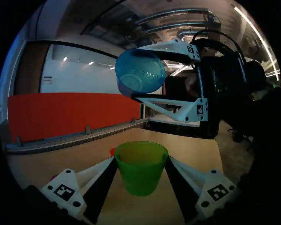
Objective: Pour water
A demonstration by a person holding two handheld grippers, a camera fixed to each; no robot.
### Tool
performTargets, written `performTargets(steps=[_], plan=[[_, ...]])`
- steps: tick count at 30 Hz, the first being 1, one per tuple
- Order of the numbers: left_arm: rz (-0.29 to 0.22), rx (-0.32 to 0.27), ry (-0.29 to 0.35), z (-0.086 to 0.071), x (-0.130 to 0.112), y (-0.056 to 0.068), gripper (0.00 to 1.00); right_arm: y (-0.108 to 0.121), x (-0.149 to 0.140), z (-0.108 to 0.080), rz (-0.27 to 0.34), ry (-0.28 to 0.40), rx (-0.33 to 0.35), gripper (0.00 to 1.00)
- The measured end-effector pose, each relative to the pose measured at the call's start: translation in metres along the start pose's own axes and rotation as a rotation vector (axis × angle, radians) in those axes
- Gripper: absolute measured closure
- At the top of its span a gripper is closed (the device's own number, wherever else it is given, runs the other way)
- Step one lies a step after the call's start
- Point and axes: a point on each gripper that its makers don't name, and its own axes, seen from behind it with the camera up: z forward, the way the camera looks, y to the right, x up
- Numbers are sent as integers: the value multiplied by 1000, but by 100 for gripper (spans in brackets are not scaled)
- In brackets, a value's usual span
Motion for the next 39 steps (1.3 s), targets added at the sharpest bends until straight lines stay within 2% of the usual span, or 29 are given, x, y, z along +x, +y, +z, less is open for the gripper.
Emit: performTargets(steps=[5, 19, 29, 39], plan=[[4, 1, 1, -1, 2, 1, 14, -6, -1, -3, 159, 0, 19, 9], [17, 2, -1, -3, 6, 3, 14, -17, -1, -11, 521, -13, 38, 9], [27, 7, -7, -7, 7, 3, 14, -34, 3, -17, 857, -24, 93, 9], [33, 18, -16, -8, 3, -1, 14, -49, -1, -23, 1056, -43, 143, 9]])
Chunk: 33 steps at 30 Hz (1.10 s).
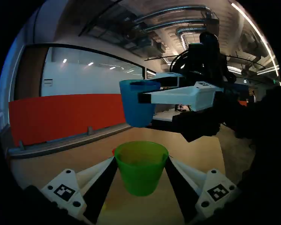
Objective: Pour water
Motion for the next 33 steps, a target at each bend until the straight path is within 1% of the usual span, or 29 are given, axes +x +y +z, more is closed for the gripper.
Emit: performTargets(steps=[5, 8, 11, 14, 22, 27, 33], plan=[[1, 4, -5, 0, -2, -2, 14, -2, -7, 0, 62, -14, 15, 9], [4, 5, -6, 0, -2, -2, 14, -4, -8, -1, 112, -16, 27, 9], [5, 6, -5, 1, -1, -2, 14, -4, -6, -2, 164, -5, 45, 9], [4, 5, -5, 2, 0, -2, 14, -2, -5, -3, 188, 3, 48, 9], [-3, 8, -34, 3, -9, -7, 14, 4, -15, -7, 208, -4, 41, 9], [-1, 7, -71, 3, -20, -9, 14, 7, -34, -13, 215, -22, 40, 9], [11, 2, -142, 6, -43, -9, 14, 9, -62, -18, 223, -63, 34, 8]])
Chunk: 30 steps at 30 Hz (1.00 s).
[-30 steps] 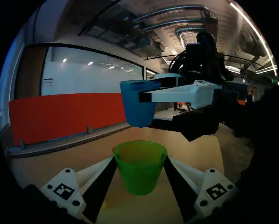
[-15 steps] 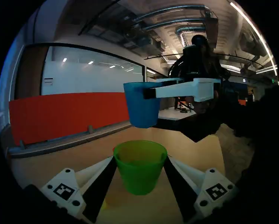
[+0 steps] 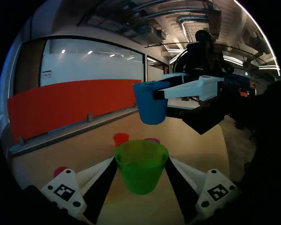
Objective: Pour water
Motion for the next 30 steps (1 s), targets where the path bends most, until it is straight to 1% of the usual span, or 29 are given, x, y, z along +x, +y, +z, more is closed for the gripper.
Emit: performTargets(steps=[3, 8, 15, 21, 30], plan=[[5, 0, -38, 4, -11, -1, 14, 1, -11, -1, 12, -19, 6, 8], [6, -8, -82, 11, -24, -1, 14, 7, -27, -3, 26, -42, 5, 8], [20, -27, -152, 20, -43, 2, 14, 9, -54, -4, 47, -89, 20, 8], [31, -45, -214, 26, -61, 5, 14, 14, -77, -4, 62, -132, 19, 8], [47, -61, -308, 32, -82, 1, 14, 13, -108, 0, 75, -193, 33, 7]])
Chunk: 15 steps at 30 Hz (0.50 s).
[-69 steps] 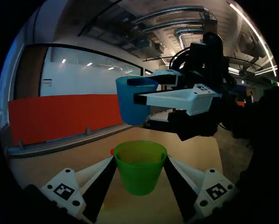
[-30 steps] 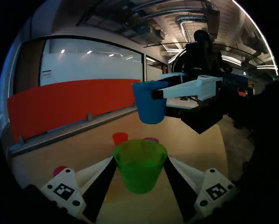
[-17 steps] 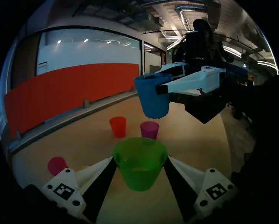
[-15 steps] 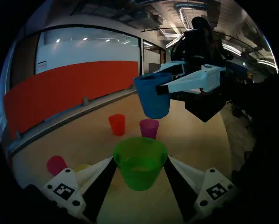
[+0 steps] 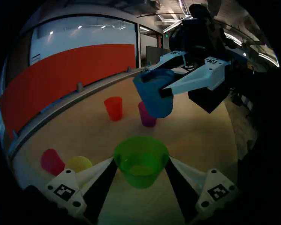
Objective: Pour water
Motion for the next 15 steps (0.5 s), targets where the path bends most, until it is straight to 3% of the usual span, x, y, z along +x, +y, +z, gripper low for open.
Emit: performTargets(steps=[15], plan=[[14, -26, -98, 18, -19, -5, 14, 5, -46, 17, 14, -83, 19, 7]])
